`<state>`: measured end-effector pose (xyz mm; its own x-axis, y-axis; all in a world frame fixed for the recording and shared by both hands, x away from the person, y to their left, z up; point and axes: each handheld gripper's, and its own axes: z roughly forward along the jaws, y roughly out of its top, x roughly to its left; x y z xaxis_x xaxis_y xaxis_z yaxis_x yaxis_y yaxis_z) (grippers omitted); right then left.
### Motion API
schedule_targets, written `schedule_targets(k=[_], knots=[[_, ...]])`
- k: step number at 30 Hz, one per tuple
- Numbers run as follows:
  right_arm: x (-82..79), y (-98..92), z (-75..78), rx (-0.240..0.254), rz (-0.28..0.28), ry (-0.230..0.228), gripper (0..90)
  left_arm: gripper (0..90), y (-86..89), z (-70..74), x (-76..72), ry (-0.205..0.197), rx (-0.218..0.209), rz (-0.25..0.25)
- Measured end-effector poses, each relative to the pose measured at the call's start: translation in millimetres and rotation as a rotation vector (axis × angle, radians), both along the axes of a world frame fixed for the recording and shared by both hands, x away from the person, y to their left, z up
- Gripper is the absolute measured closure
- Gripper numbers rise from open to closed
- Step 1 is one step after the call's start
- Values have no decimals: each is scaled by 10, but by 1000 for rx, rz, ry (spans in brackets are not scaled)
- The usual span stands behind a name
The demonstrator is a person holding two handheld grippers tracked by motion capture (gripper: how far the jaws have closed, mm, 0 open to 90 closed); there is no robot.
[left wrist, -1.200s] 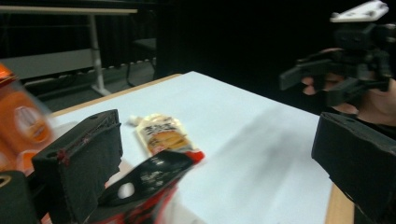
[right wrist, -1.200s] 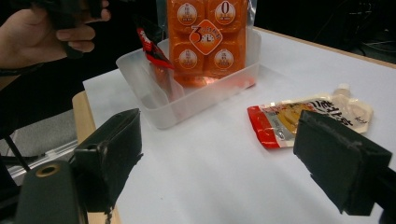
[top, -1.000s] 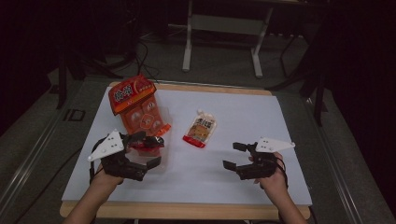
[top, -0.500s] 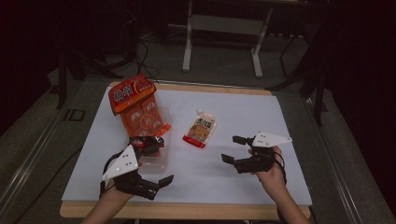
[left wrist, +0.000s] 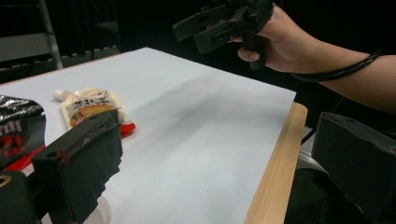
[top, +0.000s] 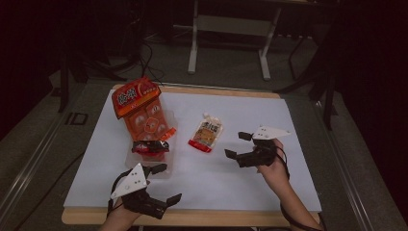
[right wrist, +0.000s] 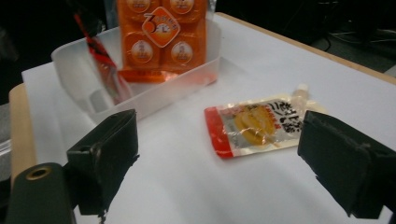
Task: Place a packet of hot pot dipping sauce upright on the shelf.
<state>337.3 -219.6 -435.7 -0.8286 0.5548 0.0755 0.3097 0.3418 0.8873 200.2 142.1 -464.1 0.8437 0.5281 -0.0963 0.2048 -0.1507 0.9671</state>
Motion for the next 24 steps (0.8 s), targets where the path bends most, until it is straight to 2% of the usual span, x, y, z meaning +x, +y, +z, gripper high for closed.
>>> schedule_targets(k=[2,4,6,9,14,19,24], knots=[[39,32,0,-11,-33,-15,106,23,3,-33,-27,5,2,5],[88,51,-1,7,-16,6,106,23,7,-54,-49,2,20,9],[136,88,-8,-5,-40,5,106,24,15,-70,-66,-4,21,12],[207,149,-30,-27,-44,15,108,24,32,-100,-87,5,14,15],[339,208,-84,-21,-52,33,177,23,60,-158,-108,17,15,21],[491,281,-157,-57,-78,38,283,23,72,-182,-123,10,14,25],[624,350,-268,-58,-79,68,314,23,65,-193,-136,8,25,24]])
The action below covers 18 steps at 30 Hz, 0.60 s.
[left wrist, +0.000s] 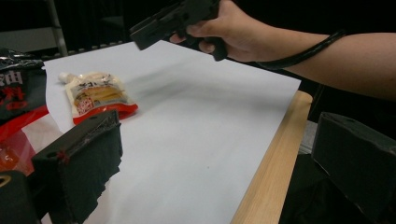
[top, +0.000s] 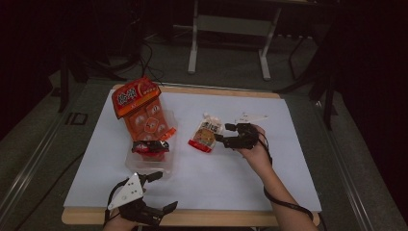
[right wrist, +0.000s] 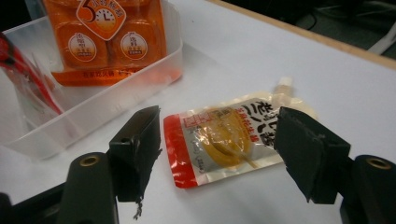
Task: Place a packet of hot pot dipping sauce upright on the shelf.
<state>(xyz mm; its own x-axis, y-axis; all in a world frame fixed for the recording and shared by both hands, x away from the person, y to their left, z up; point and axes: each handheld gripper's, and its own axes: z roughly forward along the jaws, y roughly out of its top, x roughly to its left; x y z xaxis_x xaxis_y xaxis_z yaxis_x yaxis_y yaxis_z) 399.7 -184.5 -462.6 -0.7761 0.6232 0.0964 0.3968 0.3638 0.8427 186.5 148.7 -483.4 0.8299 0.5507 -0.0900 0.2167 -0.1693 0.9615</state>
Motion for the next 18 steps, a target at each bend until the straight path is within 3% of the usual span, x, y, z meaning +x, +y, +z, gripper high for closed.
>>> schedule_targets(k=[10,18], knots=[[269,70,-158,-45,-65,-9,399,24,7,4,-17,-5,-4,5],[573,55,-245,-81,-125,25,426,23,36,-17,-41,-3,-4,17]])
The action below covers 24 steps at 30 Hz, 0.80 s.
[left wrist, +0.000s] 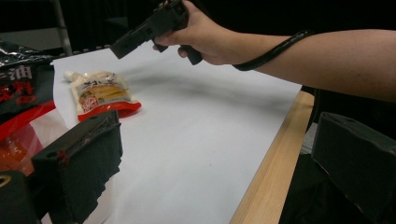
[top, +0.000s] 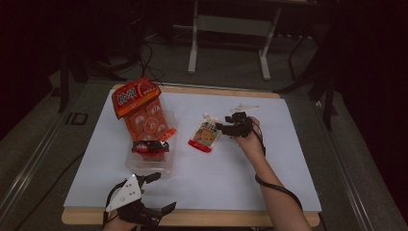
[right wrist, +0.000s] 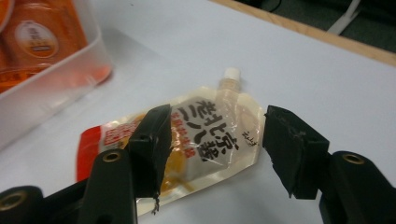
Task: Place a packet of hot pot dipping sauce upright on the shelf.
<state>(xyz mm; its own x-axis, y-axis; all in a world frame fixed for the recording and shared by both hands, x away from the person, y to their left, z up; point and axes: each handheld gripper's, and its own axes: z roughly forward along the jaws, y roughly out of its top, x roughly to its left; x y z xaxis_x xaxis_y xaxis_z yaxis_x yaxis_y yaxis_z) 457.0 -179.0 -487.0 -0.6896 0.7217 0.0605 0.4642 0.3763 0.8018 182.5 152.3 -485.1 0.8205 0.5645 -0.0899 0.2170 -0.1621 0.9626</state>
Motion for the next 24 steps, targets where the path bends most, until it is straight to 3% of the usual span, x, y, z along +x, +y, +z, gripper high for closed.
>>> schedule_targets(k=[2,8,13,17,24], knots=[[68,10,-51,-28,-19,10,457,23,8,-6,-7,1,0,4],[211,4,-141,-42,-48,29,517,23,47,-27,-38,7,-3,22],[303,10,-188,-69,-67,50,540,23,73,-43,-75,11,1,33],[360,9,-218,-46,-79,70,536,23,87,-57,-97,15,1,44],[441,80,-320,-94,-88,86,541,24,112,-69,-130,21,2,49]])
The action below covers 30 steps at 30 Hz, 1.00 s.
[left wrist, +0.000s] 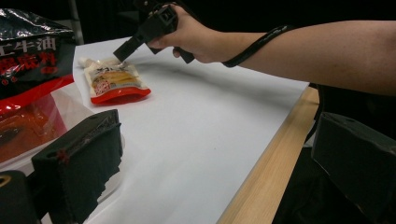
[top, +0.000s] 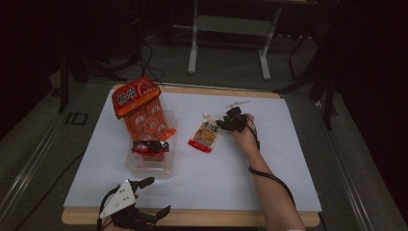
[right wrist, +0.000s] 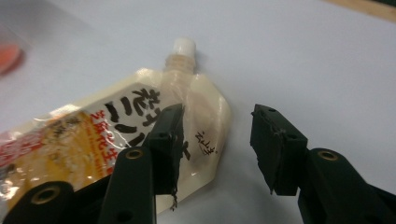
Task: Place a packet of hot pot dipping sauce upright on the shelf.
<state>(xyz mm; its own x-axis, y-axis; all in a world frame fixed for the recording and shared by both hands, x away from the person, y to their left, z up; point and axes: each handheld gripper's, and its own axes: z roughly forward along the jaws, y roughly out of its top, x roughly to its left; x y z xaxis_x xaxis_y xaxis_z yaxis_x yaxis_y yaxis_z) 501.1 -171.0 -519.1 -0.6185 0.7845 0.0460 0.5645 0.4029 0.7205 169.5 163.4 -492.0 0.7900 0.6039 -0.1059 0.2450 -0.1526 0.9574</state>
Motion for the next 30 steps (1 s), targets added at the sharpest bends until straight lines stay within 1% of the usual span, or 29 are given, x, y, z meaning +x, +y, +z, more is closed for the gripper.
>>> schedule_targets(k=[5,8,9,10,11,12,14,15,16,17,18,20,21,22,23,24,26,28,30], knots=[[26,27,-81,-13,2,22,550,24,17,-4,-12,4,-2,9],[34,40,-109,-6,8,39,590,24,21,-6,-9,10,-6,10],[32,49,-108,-14,12,37,607,23,22,-7,-8,13,-6,8],[29,58,-107,-15,21,40,640,24,21,-8,-9,12,-6,7],[25,67,-105,-12,24,47,646,23,18,-9,-11,14,-9,5],[25,74,-108,-8,22,61,682,24,15,-9,-12,13,-8,4],[28,71,-113,13,12,85,724,24,12,-8,-13,11,-7,3],[27,74,-113,13,7,88,750,24,10,-7,-13,11,-6,3],[27,74,-113,13,7,88,750,24,10,-7,-13,11,-6,3],[26,79,-110,5,6,88,799,24,8,-5,-15,8,-8,2],[24,99,-95,-3,16,104,877,24,9,-5,-15,7,-9,1],[6,134,-76,-32,20,96,891,23,9,-6,-15,4,-18,-2],[1,140,-64,-33,22,89,893,24,6,-8,-17,0,-26,-2],[1,140,-64,-33,22,89,893,24,6,-8,-17,0,-26,-2],[-8,139,-45,-27,20,89,895,24,-1,-9,-20,-14,-32,-7],[-28,130,-2,-20,22,81,896,24,-6,-9,-22,-19,-37,-12],[-54,121,47,-25,31,69,897,24,-23,-10,-21,-22,-41,-22],[-89,108,102,-12,32,60,898,24,-46,-11,-24,-27,-36,-27],[-129,93,155,-4,38,46,898,24,-63,-14,-26,-24,-36,-38]])
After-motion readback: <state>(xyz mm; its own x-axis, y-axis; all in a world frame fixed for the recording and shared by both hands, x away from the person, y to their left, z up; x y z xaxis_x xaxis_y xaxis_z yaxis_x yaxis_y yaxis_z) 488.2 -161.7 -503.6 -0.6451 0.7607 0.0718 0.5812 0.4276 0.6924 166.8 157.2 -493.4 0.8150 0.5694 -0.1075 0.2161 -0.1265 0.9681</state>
